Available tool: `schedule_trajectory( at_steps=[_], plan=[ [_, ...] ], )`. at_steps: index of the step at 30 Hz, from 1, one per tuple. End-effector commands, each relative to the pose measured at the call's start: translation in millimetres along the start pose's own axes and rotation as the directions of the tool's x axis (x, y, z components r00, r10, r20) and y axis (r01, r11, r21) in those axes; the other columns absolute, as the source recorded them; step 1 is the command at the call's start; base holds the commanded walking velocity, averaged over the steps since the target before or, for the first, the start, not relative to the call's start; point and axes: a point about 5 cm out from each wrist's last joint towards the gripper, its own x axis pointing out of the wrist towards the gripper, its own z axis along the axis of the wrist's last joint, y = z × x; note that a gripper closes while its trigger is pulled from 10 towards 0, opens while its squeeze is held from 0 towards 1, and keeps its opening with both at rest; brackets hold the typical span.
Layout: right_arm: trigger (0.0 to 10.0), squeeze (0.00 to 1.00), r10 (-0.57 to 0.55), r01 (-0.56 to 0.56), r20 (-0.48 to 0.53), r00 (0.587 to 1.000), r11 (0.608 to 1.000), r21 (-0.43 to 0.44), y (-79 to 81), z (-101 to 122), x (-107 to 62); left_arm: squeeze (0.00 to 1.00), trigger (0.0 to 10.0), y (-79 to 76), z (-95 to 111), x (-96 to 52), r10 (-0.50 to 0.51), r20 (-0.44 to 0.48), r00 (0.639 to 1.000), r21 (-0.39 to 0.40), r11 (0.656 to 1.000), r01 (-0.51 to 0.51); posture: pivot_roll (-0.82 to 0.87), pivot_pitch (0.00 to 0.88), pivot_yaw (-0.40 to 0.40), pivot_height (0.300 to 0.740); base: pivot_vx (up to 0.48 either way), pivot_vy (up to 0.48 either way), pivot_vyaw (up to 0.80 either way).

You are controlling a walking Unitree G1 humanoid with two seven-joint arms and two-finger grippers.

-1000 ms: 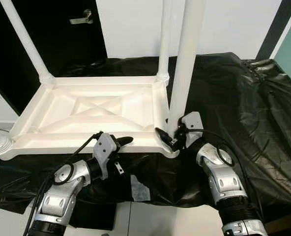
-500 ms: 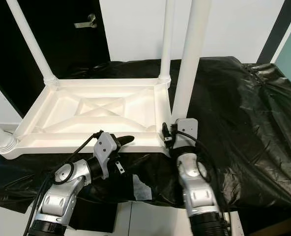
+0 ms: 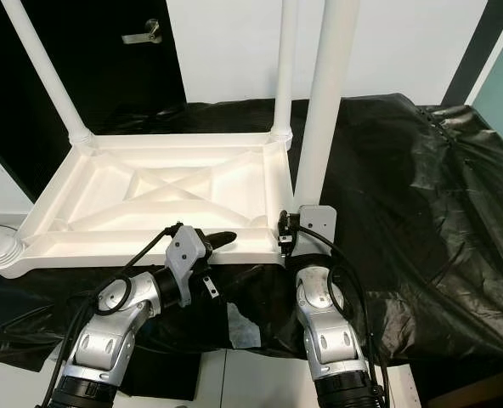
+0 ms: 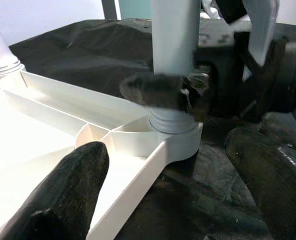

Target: Building children table

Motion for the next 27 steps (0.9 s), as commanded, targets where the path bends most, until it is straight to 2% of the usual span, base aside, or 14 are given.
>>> schedule_trajectory(
  at_steps=[1,4,9,10,11,12,16,18,20,21,22,23,26,27],
  plan=[
    [10.0,1.0,0.027,-0.028,0.009,1.0,0.999,0.04,-1.3,-1,-2.9,0.0,10.0,2.8,-1,-0.7,0.098,-0.004,0.995,-0.011,0.995,-0.098,-0.04,0.0,0.001,0.74,0.0,0.0,0.0],
    [10.0,1.0,0.066,-0.067,0.031,0.997,0.997,0.041,-6.5,2,-5.3,0.0,10.0,2.3,-1,-0.7,0.099,-0.003,0.995,-0.012,0.995,-0.1,-0.04,0.0,-0.001,0.74,0.0,0.0,0.0],
    [10.0,1.0,0.23,-0.231,0.026,0.973,0.973,0.019,-24.9,-3,-11.9,0.0,10.0,4.5,-2,-2.1,0.107,-0.009,0.994,-0.009,0.994,-0.107,-0.04,0.0,0.008,0.74,0.0,0.0,0.0],
    [10.0,1.0,0.23,-0.231,0.026,0.973,0.973,0.019,-24.9,-3,-11.9,0.0,10.0,4.5,-2,-2.1,0.107,-0.009,0.994,-0.009,0.994,-0.107,-0.04,0.0,0.008,0.74,0.0,0.0,0.0],
    [10.0,0.19,0.284,-0.284,0.023,0.958,0.959,0.004,-29.8,-3,-12.7,0.0,10.0,5.3,-2,-2.4,0.11,-0.011,0.994,-0.009,0.994,-0.111,-0.04,0.0,0.009,0.74,0.0,0.0,0.0],
    [10.0,0.0,0.33,-0.329,0.024,0.944,0.944,-0.012,-33.8,-3,-13.1,0.0,10.0,5.4,-2,-2.4,0.112,-0.009,0.994,-0.014,0.994,-0.112,-0.04,0.0,0.01,0.74,0.0,0.0,0.0],
    [10.0,0.0,0.422,-0.422,0.009,0.906,0.906,-0.043,-37.8,-3,-12.5,0.0,10.0,5.2,-2,-1.7,0.113,-0.007,0.994,-0.015,0.994,-0.113,-0.05,0.0,0.012,0.74,0.0,0.0,0.0],
    [10.0,0.0,0.506,-0.506,-0.02,0.862,0.858,-0.082,-41.1,-2,-5.0,0.0,10.0,5.7,-2,0.1,0.115,-0.005,0.993,-0.015,0.993,-0.115,-0.05,0.0,0.013,0.74,0.0,0.0,0.0],
    [10.0,0.0,0.506,-0.506,-0.02,0.862,0.858,-0.082,-41.1,-2,-5.0,0.0,10.0,5.7,-2,0.1,0.115,-0.005,0.993,-0.015,0.993,-0.115,-0.05,0.0,0.013,0.74,0.0,0.0,0.0],
    [10.0,0.0,0.528,-0.527,-0.025,0.849,0.844,-0.1,-43.0,-1,-1.7,0.0,10.0,6.0,-2,0.6,0.116,-0.005,0.993,-0.015,0.993,-0.116,-0.05,0.0,0.012,0.74,0.0,0.0,0.0],
    [10.0,0.0,0.58,-0.58,-0.042,0.814,0.805,-0.122,-40.5,0,5.3,0.0,10.0,6.7,-1,1.8,0.118,0.0,0.993,-0.015,0.993,-0.118,-0.05,0.0,0.009,0.74,0.0,0.0,0.0],
    [10.0,0.0,0.58,-0.58,-0.042,0.814,0.805,-0.122,-40.5,0,5.3,0.0,10.0,6.7,-1,1.8,0.118,0.0,0.993,-0.015,0.993,-0.118,-0.05,0.0,0.009,0.74,0.0,0.0,0.0],
    [10.0,0.0,0.664,-0.665,-0.073,0.744,0.727,-0.173,-34.1,4,19.1,0.0,10.0,7.9,1,3.4,0.124,0.008,0.992,-0.014,0.992,-0.124,-0.04,0.0,0.001,0.74,0.0,0.0,0.0],
    [10.0,0.0,0.664,-0.665,-0.073,0.744,0.727,-0.173,-34.1,4,19.1,0.0,10.0,7.9,1,3.4,0.124,0.008,0.992,-0.014,0.992,-0.124,-0.04,0.0,0.001,0.74,0.0,0.0,0.0]
  ],
)
